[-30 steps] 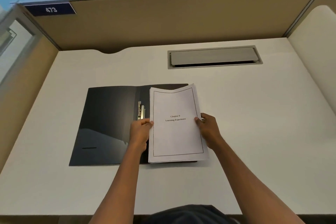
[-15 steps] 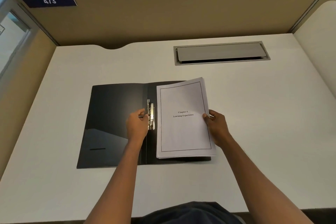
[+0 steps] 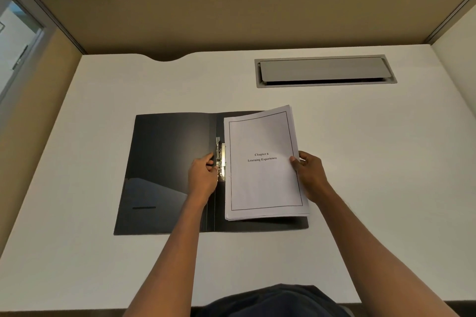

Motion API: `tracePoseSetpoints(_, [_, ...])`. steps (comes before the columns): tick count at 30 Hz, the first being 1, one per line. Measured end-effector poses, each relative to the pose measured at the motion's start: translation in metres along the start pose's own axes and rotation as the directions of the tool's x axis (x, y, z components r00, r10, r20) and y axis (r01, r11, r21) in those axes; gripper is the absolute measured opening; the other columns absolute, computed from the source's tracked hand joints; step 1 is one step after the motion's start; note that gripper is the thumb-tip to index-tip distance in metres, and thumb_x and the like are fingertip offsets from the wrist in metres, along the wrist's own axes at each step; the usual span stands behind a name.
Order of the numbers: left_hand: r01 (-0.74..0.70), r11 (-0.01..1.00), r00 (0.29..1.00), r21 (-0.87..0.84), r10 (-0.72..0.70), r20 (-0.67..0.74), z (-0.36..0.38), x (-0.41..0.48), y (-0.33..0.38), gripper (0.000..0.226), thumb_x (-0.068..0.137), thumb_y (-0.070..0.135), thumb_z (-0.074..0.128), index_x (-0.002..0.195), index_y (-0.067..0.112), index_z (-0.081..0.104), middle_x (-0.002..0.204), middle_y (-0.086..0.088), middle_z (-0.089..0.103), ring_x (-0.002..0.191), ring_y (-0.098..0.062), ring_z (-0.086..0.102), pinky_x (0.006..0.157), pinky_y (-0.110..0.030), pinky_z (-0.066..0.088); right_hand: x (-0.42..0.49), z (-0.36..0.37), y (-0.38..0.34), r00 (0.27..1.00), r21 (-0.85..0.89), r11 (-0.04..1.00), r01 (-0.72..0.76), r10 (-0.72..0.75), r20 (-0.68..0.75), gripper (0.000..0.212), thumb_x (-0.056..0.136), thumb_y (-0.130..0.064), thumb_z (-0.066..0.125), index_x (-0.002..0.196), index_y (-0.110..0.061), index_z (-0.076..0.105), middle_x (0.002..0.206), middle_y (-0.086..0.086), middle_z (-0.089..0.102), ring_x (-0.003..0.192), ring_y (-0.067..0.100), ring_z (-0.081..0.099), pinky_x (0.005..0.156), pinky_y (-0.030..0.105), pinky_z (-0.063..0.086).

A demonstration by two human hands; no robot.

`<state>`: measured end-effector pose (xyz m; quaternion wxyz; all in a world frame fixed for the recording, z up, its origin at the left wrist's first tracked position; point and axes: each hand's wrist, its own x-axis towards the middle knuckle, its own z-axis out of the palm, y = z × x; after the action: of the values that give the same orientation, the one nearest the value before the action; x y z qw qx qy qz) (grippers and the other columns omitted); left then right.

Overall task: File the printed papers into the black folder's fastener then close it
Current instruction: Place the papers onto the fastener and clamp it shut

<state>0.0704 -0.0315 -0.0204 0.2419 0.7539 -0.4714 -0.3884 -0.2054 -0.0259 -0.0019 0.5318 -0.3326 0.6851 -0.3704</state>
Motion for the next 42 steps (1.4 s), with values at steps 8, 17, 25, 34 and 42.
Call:
tracePoseSetpoints(8, [-0.026,1.000,1.000,0.000,0.026,0.002,-0.001,0.003,-0.005,0.051,0.099,-0.002,0.057,0.148,0.015,0.055,0.126,-0.013,0.062,0.112,-0.025,0.063,0.103,-0.045,0.057,0.004,-0.003,0.003,0.999,0.028,0.999,-0.043,0.042,0.011,0.015,0.103,-0.015,0.059,0.106,-0.019,0.074,0.108,0.010,0.079,0.101,0.031,0.076,0.100,0.054,0.057])
tracePoseSetpoints(17, [-0.027,0.999,1.000,-0.024,0.027,0.004,0.000,0.003,-0.006,0.051,0.098,0.002,0.062,0.147,0.014,0.056,0.124,-0.013,0.064,0.108,-0.025,0.065,0.100,-0.045,0.059,0.007,0.010,0.007,0.999,-0.039,0.998,-0.042,0.041,-0.019,0.023,0.103,-0.013,0.058,0.119,-0.002,0.070,0.116,0.020,0.075,0.114,0.042,0.069,0.105,0.056,0.053])
tracePoseSetpoints(25, [-0.030,0.999,0.999,-0.027,0.029,-0.016,0.000,0.002,-0.003,0.045,0.099,0.009,0.064,0.143,0.014,0.060,0.122,-0.012,0.066,0.106,-0.024,0.066,0.099,-0.045,0.059,0.007,0.006,0.006,0.997,-0.107,0.994,-0.020,0.012,-0.075,0.024,0.104,-0.015,0.057,0.119,-0.001,0.069,0.115,0.020,0.074,0.110,0.043,0.070,0.101,0.056,0.055])
tracePoseSetpoints(34, [-0.036,0.999,0.999,-0.029,0.035,-0.023,0.000,0.000,0.001,0.043,0.097,0.011,0.067,0.140,0.012,0.061,0.116,-0.011,0.069,0.099,-0.020,0.066,0.099,-0.042,0.059,0.006,0.016,-0.003,0.999,-0.115,0.993,0.003,-0.008,-0.038,0.021,0.103,-0.014,0.058,0.118,-0.004,0.069,0.116,0.015,0.075,0.107,0.033,0.072,0.101,0.047,0.057])
tracePoseSetpoints(42, [-0.076,0.997,0.996,-0.018,0.075,-0.053,0.003,-0.007,0.005,0.026,0.098,0.023,0.068,0.121,0.012,0.073,0.107,-0.006,0.075,0.086,-0.015,0.067,0.082,-0.031,0.061,0.008,0.014,0.003,0.999,-0.173,0.985,0.002,-0.008,-0.036,0.023,0.103,-0.017,0.057,0.111,0.002,0.068,0.114,0.025,0.072,0.107,0.045,0.068,0.099,0.058,0.055])
